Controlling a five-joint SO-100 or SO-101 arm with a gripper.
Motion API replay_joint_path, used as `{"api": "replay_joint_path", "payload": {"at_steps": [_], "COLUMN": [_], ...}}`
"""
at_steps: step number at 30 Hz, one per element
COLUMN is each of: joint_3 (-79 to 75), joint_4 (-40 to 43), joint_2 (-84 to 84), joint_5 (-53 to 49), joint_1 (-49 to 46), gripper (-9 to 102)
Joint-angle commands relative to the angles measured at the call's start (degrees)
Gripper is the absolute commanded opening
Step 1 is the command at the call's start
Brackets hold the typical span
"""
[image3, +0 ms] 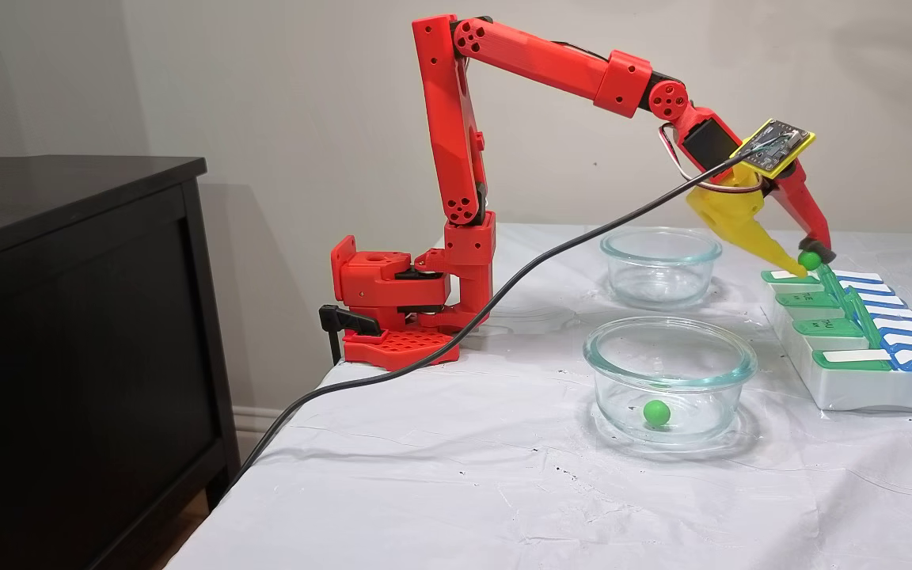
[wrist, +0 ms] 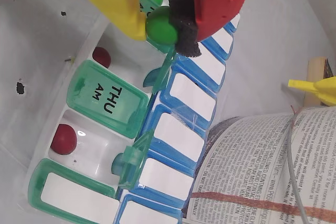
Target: Sort medicines into box.
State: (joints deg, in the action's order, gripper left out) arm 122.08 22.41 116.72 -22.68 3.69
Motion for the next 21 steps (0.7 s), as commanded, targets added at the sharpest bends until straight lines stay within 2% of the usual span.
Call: {"api": "replay_joint_path", "payload": {"at_steps": [1, 7, 21], "joint_3": [-1.49, 0.44, 3.69], "joint_4": [-1.58, -1.41, 0.79], "joint_2": [0.26, 2.64, 21.27], "joint_5": [-1.23, -2.02, 3.34], "joint_1": [0.09, -0.09, -3.43], "gripper": [0, 0, 0]}}
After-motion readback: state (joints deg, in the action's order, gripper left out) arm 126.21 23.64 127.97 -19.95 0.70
